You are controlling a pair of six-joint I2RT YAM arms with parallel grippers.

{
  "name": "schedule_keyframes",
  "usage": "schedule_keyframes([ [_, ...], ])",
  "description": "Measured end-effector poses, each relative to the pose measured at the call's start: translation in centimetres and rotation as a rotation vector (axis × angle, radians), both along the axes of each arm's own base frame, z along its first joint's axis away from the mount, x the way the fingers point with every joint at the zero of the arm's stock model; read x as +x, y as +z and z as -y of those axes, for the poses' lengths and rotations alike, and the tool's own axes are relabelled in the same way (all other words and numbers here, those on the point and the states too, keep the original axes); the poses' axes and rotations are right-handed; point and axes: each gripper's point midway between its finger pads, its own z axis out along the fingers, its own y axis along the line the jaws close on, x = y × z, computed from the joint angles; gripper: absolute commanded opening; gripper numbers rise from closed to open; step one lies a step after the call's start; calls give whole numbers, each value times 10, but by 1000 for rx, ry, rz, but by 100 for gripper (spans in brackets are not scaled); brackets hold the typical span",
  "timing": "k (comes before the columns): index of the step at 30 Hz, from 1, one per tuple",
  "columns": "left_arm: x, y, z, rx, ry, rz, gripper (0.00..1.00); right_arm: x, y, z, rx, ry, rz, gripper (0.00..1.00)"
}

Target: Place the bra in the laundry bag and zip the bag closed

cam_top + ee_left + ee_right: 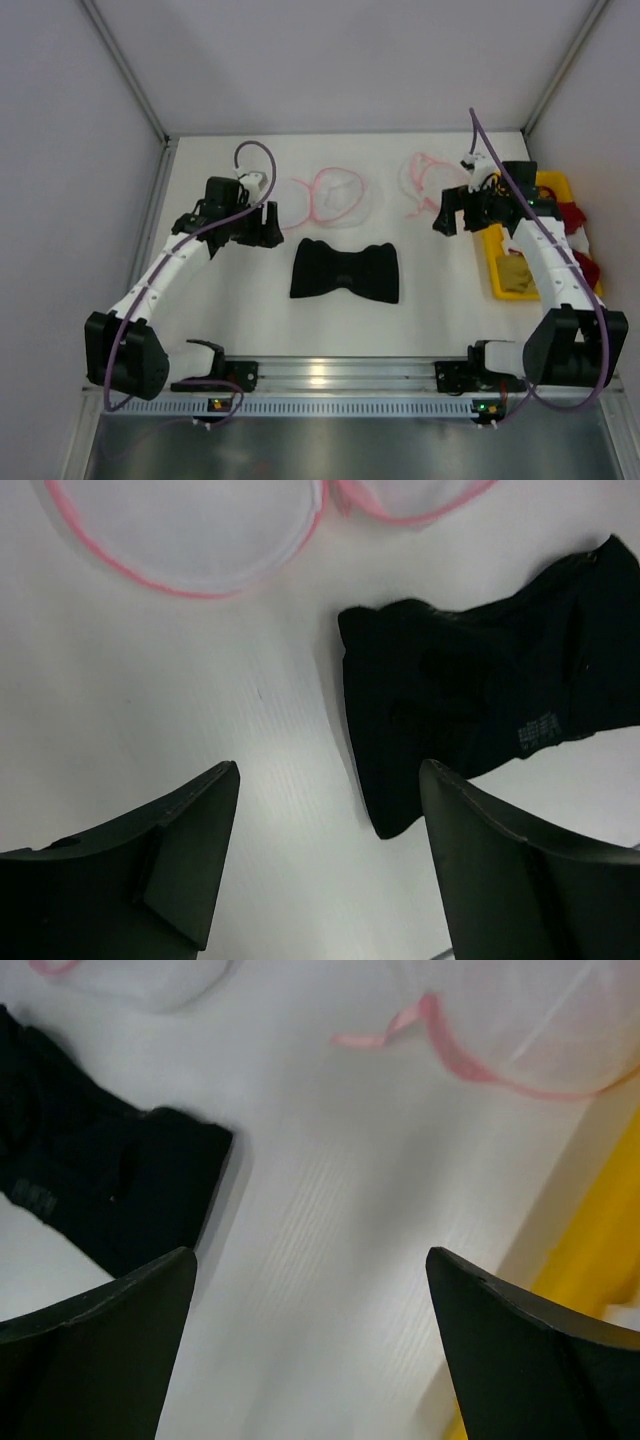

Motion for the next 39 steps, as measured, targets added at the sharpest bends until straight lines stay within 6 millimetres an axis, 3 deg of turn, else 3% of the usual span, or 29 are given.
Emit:
schedule_keyframes([
  [4, -20, -37, -7, -79, 1, -152, 61, -45, -60, -24, 136, 29, -212, 99],
  [9, -41, -73, 7, -218, -34, -302, 53, -76, -91, -47, 279, 38, -351, 99],
  [17, -53, -115, 26, -357, 0, -436, 46, -76, -120, -67, 427, 14, -444, 99],
  [24, -49, -129, 35, -411, 3, -502, 43, -78, -146, -88, 485, 40, -546, 95],
  [28, -48, -139, 37, -426, 14, -534, 41, -79, -147, -96, 528, 65, -570, 91],
  [30, -48, -142, 39, -436, 18, -549, 39, -78, -147, -98, 541, 74, -573, 88],
  [35, -46, -141, 41, -456, 17, -551, 22, -81, -150, -106, 567, 104, -600, 75],
  [39, -44, -136, 42, -462, 11, -534, 14, -85, -154, -112, 571, 125, -621, 66],
])
